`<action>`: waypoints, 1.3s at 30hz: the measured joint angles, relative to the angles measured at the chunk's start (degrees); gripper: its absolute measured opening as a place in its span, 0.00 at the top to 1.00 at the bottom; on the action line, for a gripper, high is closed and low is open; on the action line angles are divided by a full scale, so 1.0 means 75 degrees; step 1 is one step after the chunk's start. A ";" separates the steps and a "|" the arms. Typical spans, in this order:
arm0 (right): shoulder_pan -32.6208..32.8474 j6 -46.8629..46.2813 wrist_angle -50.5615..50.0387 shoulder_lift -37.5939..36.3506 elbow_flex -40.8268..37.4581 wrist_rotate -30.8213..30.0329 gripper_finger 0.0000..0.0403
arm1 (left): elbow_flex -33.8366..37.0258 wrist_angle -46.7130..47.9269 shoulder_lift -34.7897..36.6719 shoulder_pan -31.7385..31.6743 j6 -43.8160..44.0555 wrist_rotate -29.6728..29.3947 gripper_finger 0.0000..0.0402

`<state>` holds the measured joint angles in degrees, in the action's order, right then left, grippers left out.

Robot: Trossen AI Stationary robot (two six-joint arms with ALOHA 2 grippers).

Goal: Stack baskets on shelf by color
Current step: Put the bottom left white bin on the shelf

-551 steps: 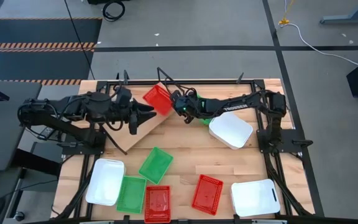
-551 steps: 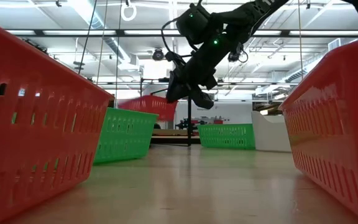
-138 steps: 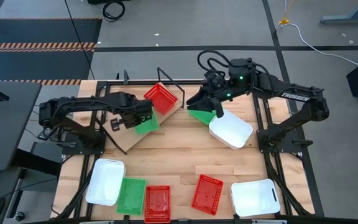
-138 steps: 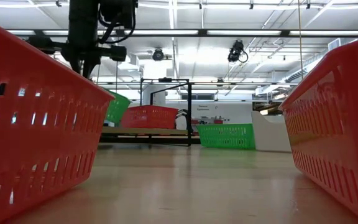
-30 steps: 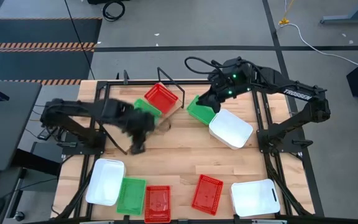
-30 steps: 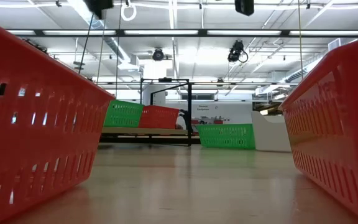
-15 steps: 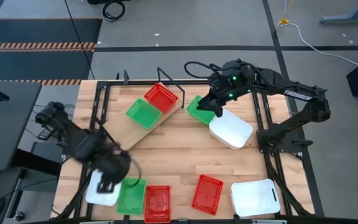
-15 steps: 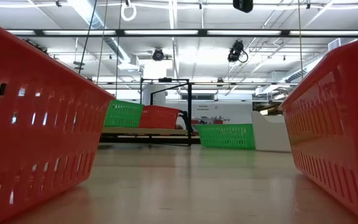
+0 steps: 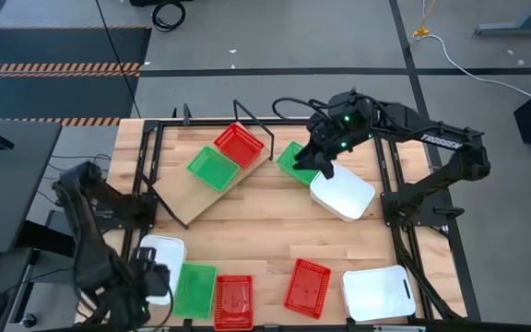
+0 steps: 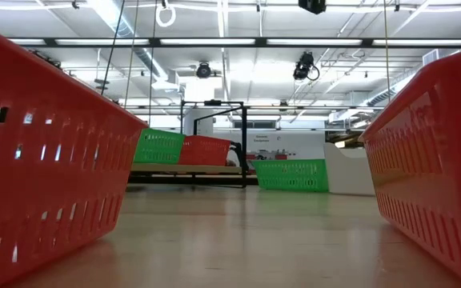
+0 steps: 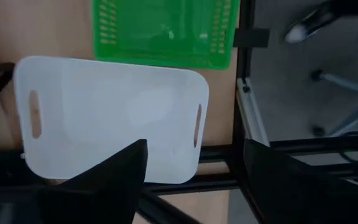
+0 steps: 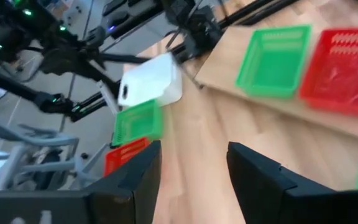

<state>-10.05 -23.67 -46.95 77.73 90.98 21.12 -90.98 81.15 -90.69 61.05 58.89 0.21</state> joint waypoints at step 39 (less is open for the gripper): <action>0.1846 -0.3058 0.0648 0.0305 -0.0003 -0.3857 0.44 | 0.4284 -0.4380 -0.0910 0.1279 0.0456 0.0656 0.92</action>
<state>3.80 -46.61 -42.09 80.02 90.96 -7.81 -58.85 48.29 -97.52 70.64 62.31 5.13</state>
